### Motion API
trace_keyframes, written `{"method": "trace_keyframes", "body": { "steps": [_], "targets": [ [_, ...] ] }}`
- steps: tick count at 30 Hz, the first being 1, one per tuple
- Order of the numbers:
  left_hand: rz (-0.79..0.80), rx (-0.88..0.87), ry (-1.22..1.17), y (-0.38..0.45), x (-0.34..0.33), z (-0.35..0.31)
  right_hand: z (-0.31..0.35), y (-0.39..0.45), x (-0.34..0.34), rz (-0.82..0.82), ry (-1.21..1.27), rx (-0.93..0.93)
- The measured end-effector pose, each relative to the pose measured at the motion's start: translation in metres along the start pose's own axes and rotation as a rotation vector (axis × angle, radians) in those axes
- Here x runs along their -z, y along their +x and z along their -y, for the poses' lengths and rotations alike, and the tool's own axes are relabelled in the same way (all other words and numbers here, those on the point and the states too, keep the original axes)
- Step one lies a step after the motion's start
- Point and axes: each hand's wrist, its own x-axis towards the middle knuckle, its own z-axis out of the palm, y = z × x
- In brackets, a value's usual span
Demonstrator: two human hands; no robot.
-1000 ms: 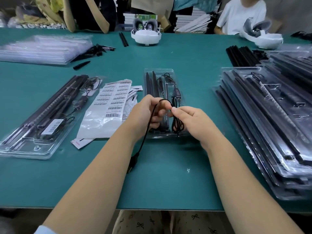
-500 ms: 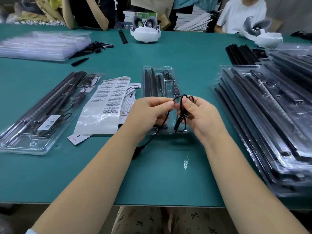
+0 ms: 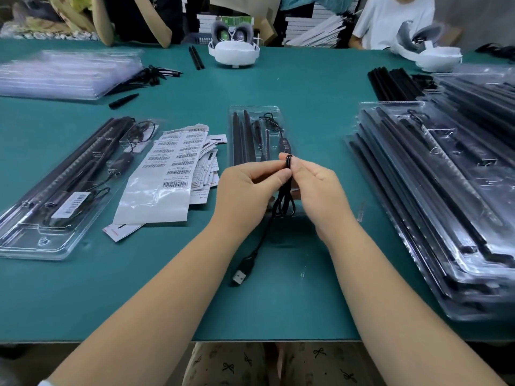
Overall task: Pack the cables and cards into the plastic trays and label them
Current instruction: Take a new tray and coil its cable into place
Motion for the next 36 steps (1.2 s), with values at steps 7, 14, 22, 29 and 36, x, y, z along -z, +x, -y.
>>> {"method": "trace_keyframes", "body": {
  "steps": [7,14,22,29,36],
  "targets": [
    [0.075,-0.169,0.292,0.001,-0.005,-0.002,0.004,-0.001,0.004,0.004,0.196,-0.085],
    [0.224,-0.098,0.604,0.004,0.013,-0.006,0.002,0.003,0.004,-0.13,0.198,-0.095],
    [0.654,-0.089,0.69,0.001,0.027,-0.013,-0.003,0.007,0.007,-0.168,0.314,-0.129],
    [0.551,0.014,0.42,0.009,0.049,-0.019,-0.002,0.009,0.011,-0.039,0.402,-0.188],
    [0.25,-0.189,0.496,0.007,0.038,-0.005,-0.003,0.007,0.012,0.023,0.239,-0.14]
  ]
}}
